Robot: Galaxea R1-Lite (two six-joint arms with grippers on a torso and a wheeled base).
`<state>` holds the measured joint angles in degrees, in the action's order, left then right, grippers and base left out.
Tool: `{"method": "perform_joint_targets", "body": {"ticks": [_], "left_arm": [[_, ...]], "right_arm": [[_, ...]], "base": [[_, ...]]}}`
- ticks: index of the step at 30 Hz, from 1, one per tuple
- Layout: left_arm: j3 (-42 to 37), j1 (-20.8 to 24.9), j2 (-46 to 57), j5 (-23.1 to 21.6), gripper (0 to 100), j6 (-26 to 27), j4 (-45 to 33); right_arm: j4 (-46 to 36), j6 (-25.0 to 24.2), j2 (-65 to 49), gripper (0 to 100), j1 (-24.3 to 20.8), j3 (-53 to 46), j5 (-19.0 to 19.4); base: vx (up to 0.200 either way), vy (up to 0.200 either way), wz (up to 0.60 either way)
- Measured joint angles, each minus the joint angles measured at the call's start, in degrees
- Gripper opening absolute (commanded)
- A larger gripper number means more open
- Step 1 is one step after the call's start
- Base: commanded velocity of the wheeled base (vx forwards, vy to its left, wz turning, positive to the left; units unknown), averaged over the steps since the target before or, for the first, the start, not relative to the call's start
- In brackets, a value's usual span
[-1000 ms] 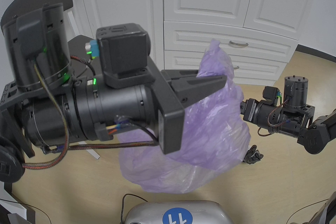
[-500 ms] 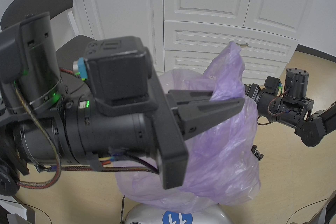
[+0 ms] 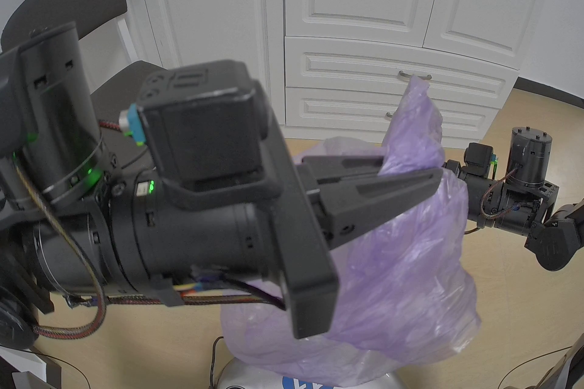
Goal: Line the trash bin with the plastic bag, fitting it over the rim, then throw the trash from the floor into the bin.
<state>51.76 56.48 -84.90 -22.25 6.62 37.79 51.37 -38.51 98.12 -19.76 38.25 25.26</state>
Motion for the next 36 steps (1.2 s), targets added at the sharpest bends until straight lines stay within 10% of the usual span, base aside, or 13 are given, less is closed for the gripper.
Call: {"method": "perform_joint_targets", "body": {"ticks": [19, 20, 36], "left_arm": [[1.2, 2.4, 0.3, 0.0, 0, -0.8, 3.7], [1.1, 2.4, 0.3, 0.0, 0, -0.7, 3.7], [-4.5, -1.2, 0.9, 0.0, 0, -4.8, 3.5]], "right_arm": [[0.0, 1.3, -1.3, 100, 1.6, -1.8, 1.3], [0.0, 1.3, -1.3, 0, 1.6, -1.8, 1.3], [0.7, 1.9, -2.4, 0, 5.3, -1.3, 1.4]], "base": [[0.0, 0.0, 0.0], [0.0, 0.0, 0.0], [0.0, 0.0, 0.0]]}}
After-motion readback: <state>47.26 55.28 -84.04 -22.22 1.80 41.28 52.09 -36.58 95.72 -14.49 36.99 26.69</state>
